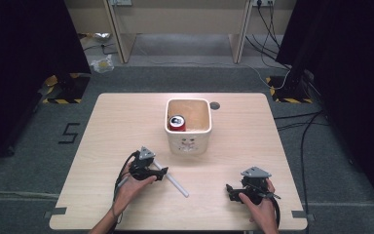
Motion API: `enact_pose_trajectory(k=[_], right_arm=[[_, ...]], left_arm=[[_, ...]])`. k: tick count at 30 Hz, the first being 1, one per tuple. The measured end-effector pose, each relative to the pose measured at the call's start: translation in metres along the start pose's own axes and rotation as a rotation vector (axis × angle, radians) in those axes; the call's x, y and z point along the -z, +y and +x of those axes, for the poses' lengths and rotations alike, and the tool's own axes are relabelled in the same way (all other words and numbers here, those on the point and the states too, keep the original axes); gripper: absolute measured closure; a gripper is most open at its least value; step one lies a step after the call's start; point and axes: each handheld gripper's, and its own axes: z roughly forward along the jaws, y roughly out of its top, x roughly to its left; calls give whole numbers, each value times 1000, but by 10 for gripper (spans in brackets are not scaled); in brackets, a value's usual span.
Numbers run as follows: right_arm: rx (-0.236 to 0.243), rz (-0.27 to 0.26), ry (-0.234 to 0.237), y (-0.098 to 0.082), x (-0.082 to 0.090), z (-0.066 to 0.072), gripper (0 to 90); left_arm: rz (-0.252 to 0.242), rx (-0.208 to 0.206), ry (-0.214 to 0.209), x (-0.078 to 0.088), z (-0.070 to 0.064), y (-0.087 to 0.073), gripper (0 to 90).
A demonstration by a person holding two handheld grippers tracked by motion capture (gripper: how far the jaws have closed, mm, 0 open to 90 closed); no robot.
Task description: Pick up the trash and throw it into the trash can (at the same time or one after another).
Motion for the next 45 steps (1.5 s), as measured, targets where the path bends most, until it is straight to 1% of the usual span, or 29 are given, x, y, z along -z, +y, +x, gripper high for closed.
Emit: enact_pose_trajectory(k=[1,2,4,6,9,10,15,18,20,23,26,29,32,38,42,45], right_arm=[[0,0,1,0,0,0,3],[0,0,1,0,0,0,2],[0,0,1,0,0,0,2],[1,0,1,0,0,0,2],[1,0,1,0,0,0,2],[0,0,1,0,0,0,2],[1,0,1,0,0,0,2],[0,0,1,0,0,0,2],[0,0,1,0,0,0,2],[0,0,1,0,0,0,2],[0,0,1,0,0,0,2],[0,0,1,0,0,0,2],[1,0,1,0,0,0,2],[1,0,1,0,0,0,2],[0,0,1,0,0,0,2],[1,0,1,0,0,0,2]], left_arm=[[17,-25,13,-1,2,0,324],[17,-25,13,-1,2,0,341],[15,-28,15,-3,6,-1,346],[33,-38,12,-1,8,1,362],[41,-69,22,0,11,1,425],[43,-73,24,1,11,1,446],[55,-85,24,5,15,0,515],[53,-80,25,7,17,-3,523],[60,-101,26,9,17,-4,529],[64,-118,15,10,18,-4,592],[59,-115,6,10,19,-3,677],[57,-109,6,9,22,-3,724],[66,-109,8,10,22,-2,735],[91,-103,13,11,24,0,725],[104,-107,7,12,26,1,764],[98,-101,-6,12,29,1,793]])
